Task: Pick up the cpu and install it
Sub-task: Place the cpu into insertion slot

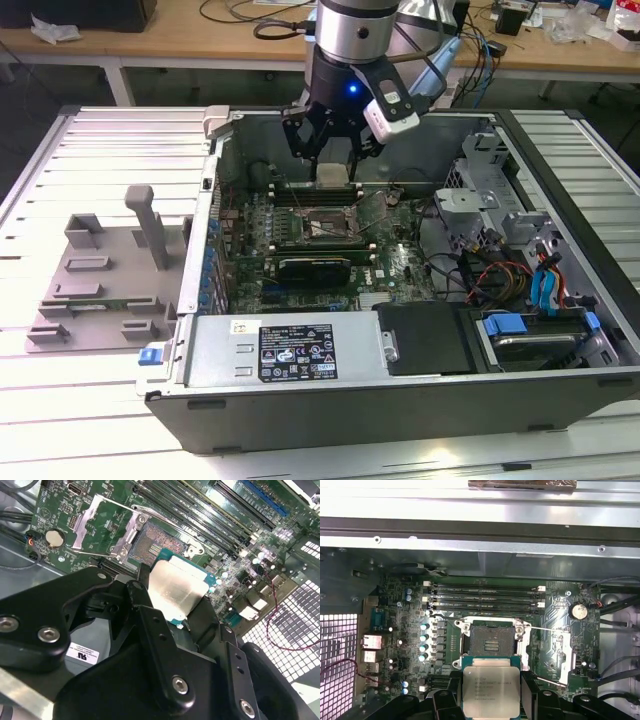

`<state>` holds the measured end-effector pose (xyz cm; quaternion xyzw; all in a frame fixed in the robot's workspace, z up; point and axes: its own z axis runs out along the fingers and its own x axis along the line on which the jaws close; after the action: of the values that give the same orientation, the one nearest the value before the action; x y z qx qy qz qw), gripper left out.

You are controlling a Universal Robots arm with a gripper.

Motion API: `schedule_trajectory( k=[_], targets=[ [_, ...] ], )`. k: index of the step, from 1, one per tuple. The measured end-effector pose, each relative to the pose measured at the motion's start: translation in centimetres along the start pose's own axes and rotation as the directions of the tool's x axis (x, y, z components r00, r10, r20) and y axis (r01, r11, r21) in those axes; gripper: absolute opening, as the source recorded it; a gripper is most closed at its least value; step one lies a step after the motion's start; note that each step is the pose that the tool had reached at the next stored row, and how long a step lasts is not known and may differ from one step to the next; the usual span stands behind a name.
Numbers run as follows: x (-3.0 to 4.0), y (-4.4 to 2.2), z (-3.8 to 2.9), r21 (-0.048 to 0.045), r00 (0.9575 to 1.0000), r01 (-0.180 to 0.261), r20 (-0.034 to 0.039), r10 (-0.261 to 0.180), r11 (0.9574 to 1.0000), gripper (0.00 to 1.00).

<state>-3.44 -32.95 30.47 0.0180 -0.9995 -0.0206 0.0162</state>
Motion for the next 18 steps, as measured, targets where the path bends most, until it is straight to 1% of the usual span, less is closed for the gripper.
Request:
schedule_trajectory(
  k=[9, 10, 11, 13, 14, 16, 17, 18],
  targets=[
    [-0.07, 0.00, 0.00, 0.0000, 1.0000, 0.000, 0.0000, 0.000, 1.0000, 0.55],
    [-0.07, 0.00, 0.00, -0.0004, 0.9999, -0.015, 0.0006, 0.015, 0.9999, 0.55],
    [-0.08, 0.00, 0.02, -0.0014, 0.9991, -0.041, 0.0017, 0.041, 0.9991, 0.55],
    [-0.07, 0.00, 0.03, -0.0026, 0.9969, -0.079, 0.0032, 0.079, 0.9969, 0.55],
    [-0.07, 0.00, 0.05, -0.0038, 0.9937, -0.112, 0.0045, 0.112, 0.9937, 0.55],
    [-0.07, 0.00, 0.06, -0.0050, 0.9892, -0.146, 0.0057, 0.146, 0.9892, 0.55],
    [-0.07, 0.00, 0.07, -0.0063, 0.9839, -0.178, 0.0070, 0.178, 0.9839, 0.55],
    [-0.07, -0.01, 0.09, -0.0076, 0.9772, -0.212, 0.0081, 0.212, 0.9772, 0.55]
  ],
)
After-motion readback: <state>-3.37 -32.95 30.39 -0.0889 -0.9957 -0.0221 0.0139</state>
